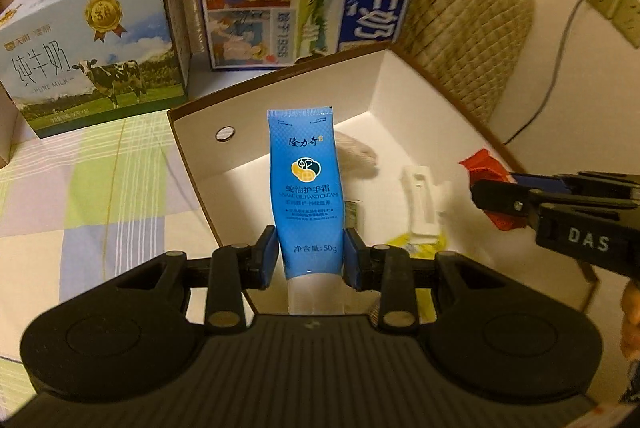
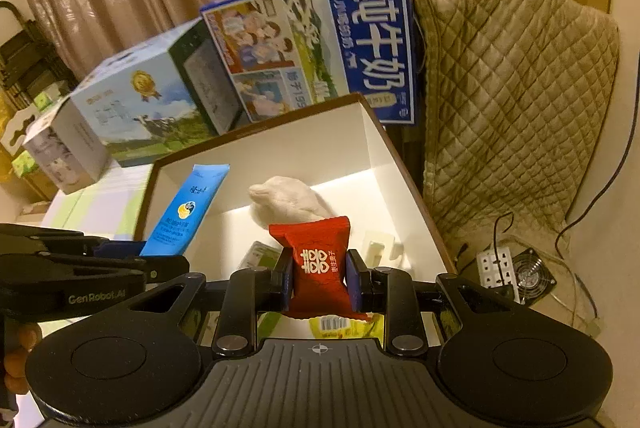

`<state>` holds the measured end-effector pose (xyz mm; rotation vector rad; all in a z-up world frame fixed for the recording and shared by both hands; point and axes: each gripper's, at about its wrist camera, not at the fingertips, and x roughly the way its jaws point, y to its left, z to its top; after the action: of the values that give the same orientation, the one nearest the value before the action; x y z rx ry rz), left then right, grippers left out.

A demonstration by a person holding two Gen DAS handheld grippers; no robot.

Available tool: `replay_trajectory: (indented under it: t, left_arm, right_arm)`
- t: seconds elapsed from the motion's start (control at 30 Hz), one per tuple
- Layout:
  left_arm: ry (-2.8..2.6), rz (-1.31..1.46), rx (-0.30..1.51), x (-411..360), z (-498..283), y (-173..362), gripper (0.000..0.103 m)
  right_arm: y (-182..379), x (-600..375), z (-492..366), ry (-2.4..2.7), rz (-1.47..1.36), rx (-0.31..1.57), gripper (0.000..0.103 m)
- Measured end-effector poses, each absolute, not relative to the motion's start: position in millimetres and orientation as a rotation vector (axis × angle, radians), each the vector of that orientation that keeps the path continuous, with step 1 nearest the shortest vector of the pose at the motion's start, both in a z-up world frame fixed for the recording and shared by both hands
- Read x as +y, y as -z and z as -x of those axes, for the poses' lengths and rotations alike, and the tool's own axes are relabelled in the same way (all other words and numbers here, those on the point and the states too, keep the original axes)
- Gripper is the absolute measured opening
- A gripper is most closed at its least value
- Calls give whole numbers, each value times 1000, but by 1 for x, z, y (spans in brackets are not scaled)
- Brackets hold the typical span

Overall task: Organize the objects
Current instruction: 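Lower the blue tube and red candy packet into the box and open both tools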

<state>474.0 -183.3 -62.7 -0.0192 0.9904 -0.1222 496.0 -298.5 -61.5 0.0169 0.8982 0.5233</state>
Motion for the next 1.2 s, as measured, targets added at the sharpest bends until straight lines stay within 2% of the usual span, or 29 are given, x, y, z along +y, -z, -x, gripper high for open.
replay_trajectory:
  t: [0.4, 0.53, 0.73, 0.9, 1.2]
  left_arm:
    - [93, 23, 1041, -173, -520, 91, 30]
    - [95, -20, 1022, -174, -521, 92, 43]
    - [98, -19, 1013, -170, -519, 88, 45]
    - [105, -13, 995, -166, -513, 81, 53]
    - [151, 6, 962, -164, -492, 64, 66]
  right_arm:
    - [80, -289, -515, -499, -34, 923, 24]
    - [80, -288, -516, -499, -36, 919, 24]
    - [78, -283, -516, -503, -57, 880, 24]
    - [73, -283, -511, -500, -45, 851, 48]
    - [62, -296, -485, -497, -51, 856, 53]
